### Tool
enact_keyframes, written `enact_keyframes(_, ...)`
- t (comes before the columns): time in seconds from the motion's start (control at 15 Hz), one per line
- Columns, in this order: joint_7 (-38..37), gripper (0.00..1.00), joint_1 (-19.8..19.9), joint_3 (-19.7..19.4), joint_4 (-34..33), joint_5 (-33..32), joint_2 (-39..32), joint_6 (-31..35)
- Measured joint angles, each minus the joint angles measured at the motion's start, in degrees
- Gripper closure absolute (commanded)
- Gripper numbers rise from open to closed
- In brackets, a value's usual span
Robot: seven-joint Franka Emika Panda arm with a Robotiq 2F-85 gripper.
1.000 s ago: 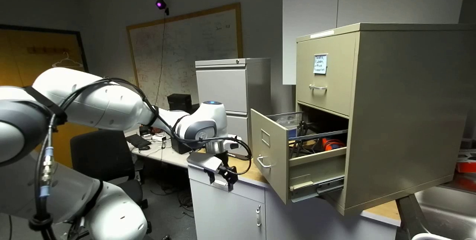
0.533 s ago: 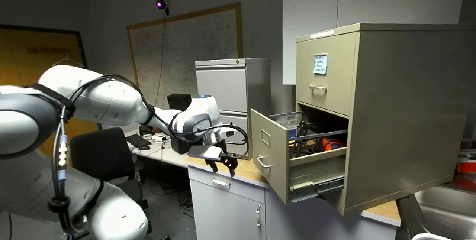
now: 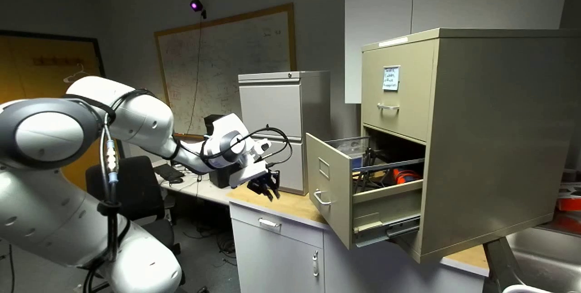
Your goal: Close the bottom drawer of the cream cabinet
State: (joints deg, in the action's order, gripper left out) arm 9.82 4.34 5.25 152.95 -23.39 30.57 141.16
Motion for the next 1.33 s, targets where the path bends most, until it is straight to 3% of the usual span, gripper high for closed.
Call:
enact_keyframes(0.13,-2.1,1.00,0.5,2.6,-0.6,-6.7,-1.4,1.9)
enact_keyframes(0.4,-8.0,0.97,5.5,6.4,-1.0,-24.8,-4.8,10.3)
enact_keyframes(0.67,-13.2,0.96,20.7,13.2,-4.8,-44.1,-8.8,22.1)
enact_keyframes(0.87,-19.1,0.96,32.9,19.0,-13.1,-57.9,-12.3,27.2)
enact_keyframes(1.07,-29.1,0.96,38.7,23.2,-20.6,-71.0,-15.8,28.4)
enact_keyframes(1.33,-47.0,0.96,39.0,25.5,-30.0,-88.2,-22.8,20.0)
